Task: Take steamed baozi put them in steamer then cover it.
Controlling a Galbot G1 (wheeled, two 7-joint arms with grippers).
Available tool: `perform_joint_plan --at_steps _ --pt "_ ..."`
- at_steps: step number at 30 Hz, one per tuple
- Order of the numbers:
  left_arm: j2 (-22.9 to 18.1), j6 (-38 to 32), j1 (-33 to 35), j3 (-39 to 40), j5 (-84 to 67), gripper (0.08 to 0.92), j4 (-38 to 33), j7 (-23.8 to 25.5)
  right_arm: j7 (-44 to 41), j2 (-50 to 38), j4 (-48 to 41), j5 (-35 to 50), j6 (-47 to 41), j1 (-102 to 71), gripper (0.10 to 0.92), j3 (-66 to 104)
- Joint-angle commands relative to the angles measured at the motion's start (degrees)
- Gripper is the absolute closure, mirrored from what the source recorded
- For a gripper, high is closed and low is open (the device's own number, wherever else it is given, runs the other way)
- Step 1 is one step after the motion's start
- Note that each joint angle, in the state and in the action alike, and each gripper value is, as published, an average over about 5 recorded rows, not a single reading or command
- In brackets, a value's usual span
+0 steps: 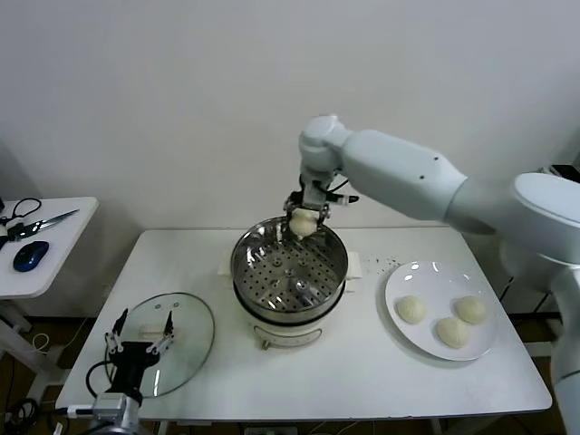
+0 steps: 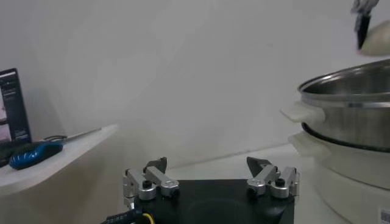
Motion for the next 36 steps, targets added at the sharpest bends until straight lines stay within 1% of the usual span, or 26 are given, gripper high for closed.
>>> perform_joint_plan --at_steps 1,5,14,17,21,25,28,31,33,36 --pt "0.47 0.14 0.05 0.08 -0.07 0.177 0.09 0.01 1.81 4.92 -0.74 -10.6 3.7 -5.6 0.321 1.48" --pt "0.42 0.12 0.2 0.15 -0.22 0.177 0.12 0.01 3.17 5.91 -3.55 -15.03 4.77 -7.94 0.321 3.13" --pt "0.23 -0.16 0.83 0.1 -0.45 0.177 0.2 -0.03 3.48 5.64 -5.77 -15.55 4.65 -9.42 0.319 3.55" --pt "0.11 -0.16 0.89 0.11 -0.44 0.177 0.13 -0.04 3.38 5.44 -5.53 -15.34 4.33 -9.54 0.296 3.56" --pt "0.05 -0.21 1.04 0.04 -0.36 0.177 -0.05 -0.06 3.14 4.98 -5.07 -13.59 2.71 -9.0 0.223 3.96" --pt "0.03 -0.27 1.35 -0.07 -0.34 0.177 -0.36 -0.14 2.84 3.31 -3.32 -10.45 1.99 -7.2 0.204 4.44" --pt "0.05 -0.34 1.53 -0.12 -0.4 0.177 -0.64 -0.18 2.95 1.61 -1.55 -6.96 1.75 -5.14 0.203 4.85" --pt "0.04 -0.33 1.67 -0.13 -0.35 0.177 -0.94 -0.22 2.31 -0.99 0.97 -0.78 0.64 -1.81 0.202 4.61" --pt "0.02 -0.32 1.84 -0.13 -0.32 0.177 -1.18 -0.23 1.05 -4.23 3.66 6.24 -1.82 1.8 0.203 2.19" --pt "0.17 -0.4 2.25 -0.12 -0.41 0.177 -1.45 -0.18 -0.44 -11.34 8.46 20.45 -7.61 9.34 0.203 -5.12"
